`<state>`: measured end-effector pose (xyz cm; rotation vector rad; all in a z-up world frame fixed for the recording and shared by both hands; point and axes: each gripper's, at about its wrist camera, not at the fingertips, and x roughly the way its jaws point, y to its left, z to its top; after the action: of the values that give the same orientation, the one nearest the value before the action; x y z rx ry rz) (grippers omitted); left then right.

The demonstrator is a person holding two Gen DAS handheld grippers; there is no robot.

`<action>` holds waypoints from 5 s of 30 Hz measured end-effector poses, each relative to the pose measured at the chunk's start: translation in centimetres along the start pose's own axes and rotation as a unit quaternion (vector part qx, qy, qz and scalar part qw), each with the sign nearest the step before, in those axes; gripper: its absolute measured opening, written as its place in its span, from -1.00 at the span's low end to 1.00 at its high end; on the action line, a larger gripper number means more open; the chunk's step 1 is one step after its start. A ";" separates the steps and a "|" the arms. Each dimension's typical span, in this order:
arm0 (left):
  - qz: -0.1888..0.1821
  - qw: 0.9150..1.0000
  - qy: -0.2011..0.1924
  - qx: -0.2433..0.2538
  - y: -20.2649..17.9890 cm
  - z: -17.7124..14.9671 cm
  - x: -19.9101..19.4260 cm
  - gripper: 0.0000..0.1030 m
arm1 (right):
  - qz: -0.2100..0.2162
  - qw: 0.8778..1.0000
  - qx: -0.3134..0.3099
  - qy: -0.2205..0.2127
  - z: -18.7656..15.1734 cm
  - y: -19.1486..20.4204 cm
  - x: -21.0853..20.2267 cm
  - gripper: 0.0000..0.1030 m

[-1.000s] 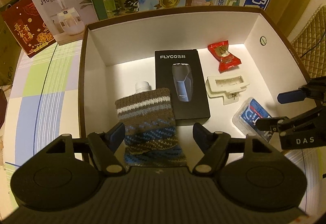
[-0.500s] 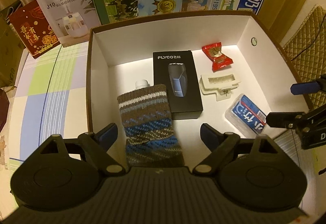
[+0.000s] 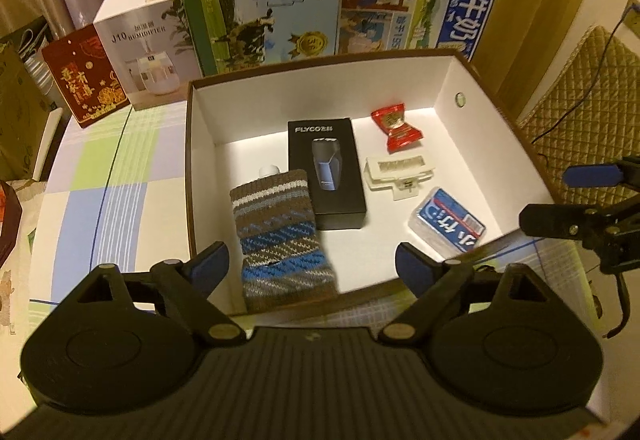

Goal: Organize objects
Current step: 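Withdraw both tools from the box toward the cotton-swab bag and cable, then grasp the clear cotton-swab bag with the left tool and lift it, then grasp the black USB cable with the right tool while the left tool holds the swab bag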

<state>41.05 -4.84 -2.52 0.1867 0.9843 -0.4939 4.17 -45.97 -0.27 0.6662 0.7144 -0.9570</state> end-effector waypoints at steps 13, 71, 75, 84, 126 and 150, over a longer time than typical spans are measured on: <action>-0.008 1.000 -0.018 0.000 -0.6 -3.9 -5.0 0.72 | 0.016 1.000 0.009 -0.022 -4.2 2.5 -4.1 0.96; -0.055 0.996 0.064 0.009 -1.4 -20.8 -5.0 0.71 | -0.023 0.995 0.067 0.067 -19.8 4.1 -4.5 0.96; -0.059 0.996 0.062 0.019 -1.7 -21.0 -4.5 0.71 | -0.025 0.995 0.070 0.072 -20.2 3.8 -4.1 0.96; -0.064 0.994 0.056 0.071 -2.8 -21.5 -2.1 0.69 | -0.034 0.992 0.085 0.082 -20.7 2.9 -3.7 0.96; -0.068 0.994 0.054 0.068 -2.5 -19.4 1.1 -0.61 | -0.054 0.991 0.099 0.070 -19.2 1.4 -1.9 0.96; 0.026 0.998 0.012 -0.059 6.5 -13.0 0.5 -0.61 | -0.085 0.995 0.055 0.009 -11.7 -1.2 8.0 0.96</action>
<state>34.63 5.50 -10.55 0.1115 1.0275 -0.3857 3.45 -41.37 -13.72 0.7191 0.7470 -1.1549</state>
